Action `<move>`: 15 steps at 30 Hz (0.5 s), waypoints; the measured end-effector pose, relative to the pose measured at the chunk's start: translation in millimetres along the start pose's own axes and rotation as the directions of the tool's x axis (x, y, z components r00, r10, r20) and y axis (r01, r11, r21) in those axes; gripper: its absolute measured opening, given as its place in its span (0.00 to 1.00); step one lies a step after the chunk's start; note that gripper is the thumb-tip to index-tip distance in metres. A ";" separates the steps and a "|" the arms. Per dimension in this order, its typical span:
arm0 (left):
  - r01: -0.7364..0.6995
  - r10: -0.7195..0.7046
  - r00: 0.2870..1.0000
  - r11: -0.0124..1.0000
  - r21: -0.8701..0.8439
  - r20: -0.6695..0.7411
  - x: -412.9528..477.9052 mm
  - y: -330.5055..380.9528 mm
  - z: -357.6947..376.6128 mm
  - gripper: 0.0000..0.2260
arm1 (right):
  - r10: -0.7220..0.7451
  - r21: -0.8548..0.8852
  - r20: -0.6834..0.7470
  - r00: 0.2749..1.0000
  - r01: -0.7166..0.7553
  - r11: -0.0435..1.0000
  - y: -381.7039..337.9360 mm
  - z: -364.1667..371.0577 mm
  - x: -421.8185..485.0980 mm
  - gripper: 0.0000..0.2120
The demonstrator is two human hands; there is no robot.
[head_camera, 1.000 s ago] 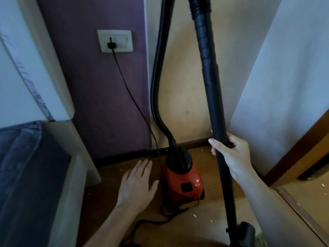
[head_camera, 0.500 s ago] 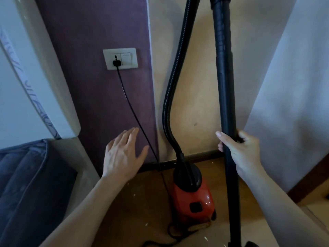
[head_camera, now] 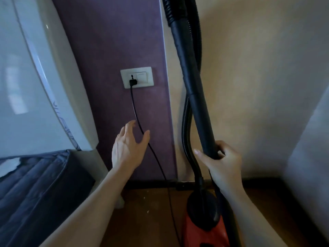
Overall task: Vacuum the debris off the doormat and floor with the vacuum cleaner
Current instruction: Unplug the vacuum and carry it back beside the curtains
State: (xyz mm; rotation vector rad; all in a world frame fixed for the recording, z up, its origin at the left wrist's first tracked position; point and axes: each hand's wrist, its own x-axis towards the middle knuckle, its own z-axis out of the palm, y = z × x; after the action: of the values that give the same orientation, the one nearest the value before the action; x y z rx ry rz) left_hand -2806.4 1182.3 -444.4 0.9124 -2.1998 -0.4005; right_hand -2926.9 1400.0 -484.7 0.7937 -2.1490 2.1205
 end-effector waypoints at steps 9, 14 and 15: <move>0.126 -0.132 0.974 0.991 -0.046 -0.185 38.0 7.0 6.3 0.25 | 0.080 -0.154 0.112 0.990 -0.063 0.986 16.1 22.6 5.2 0.08; 0.081 -0.085 0.975 0.996 -0.027 -0.206 68.2 4.5 9.6 0.26 | 0.152 -0.197 0.109 0.982 -0.128 0.972 19.6 39.2 6.3 0.12; 0.083 -0.088 0.973 0.996 -0.033 -0.211 77.7 4.0 8.7 0.26 | 0.150 -0.212 0.093 0.984 -0.128 0.969 21.4 41.6 6.8 0.13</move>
State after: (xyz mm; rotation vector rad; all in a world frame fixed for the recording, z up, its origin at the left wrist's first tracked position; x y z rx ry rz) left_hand -2853.3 1130.0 -409.9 0.9927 -1.9627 -0.3520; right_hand -2926.8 1357.5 -505.3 0.7770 -2.4982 1.9104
